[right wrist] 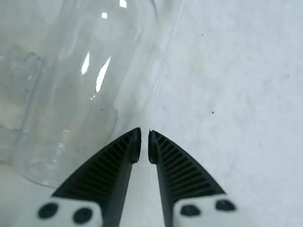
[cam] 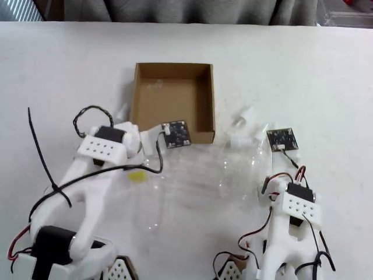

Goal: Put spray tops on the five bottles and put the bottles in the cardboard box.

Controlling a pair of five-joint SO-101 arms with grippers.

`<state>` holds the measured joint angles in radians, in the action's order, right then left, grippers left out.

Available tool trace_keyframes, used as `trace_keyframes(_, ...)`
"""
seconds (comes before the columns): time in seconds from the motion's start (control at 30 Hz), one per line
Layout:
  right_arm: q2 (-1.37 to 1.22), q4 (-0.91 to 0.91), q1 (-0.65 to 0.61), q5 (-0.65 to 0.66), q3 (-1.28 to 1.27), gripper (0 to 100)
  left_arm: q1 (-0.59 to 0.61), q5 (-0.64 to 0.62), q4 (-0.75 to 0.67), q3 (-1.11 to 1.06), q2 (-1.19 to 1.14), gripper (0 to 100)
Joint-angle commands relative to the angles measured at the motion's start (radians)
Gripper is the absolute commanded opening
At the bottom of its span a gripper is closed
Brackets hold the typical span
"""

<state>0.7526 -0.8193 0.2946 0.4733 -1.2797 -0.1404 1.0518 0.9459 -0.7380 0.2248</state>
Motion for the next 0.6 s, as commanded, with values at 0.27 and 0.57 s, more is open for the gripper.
trace_keyframes(0.27, 0.022, 0.018, -0.004, 0.011, 0.005, 1.7, -0.004, 0.048, -0.063, 0.011, -0.099, 30)
trace_keyframes(0.57, 0.022, 0.018, -0.005, 0.011, 0.005, 1.7, -0.013, 0.072, -0.06, 0.025, -0.099, 30)
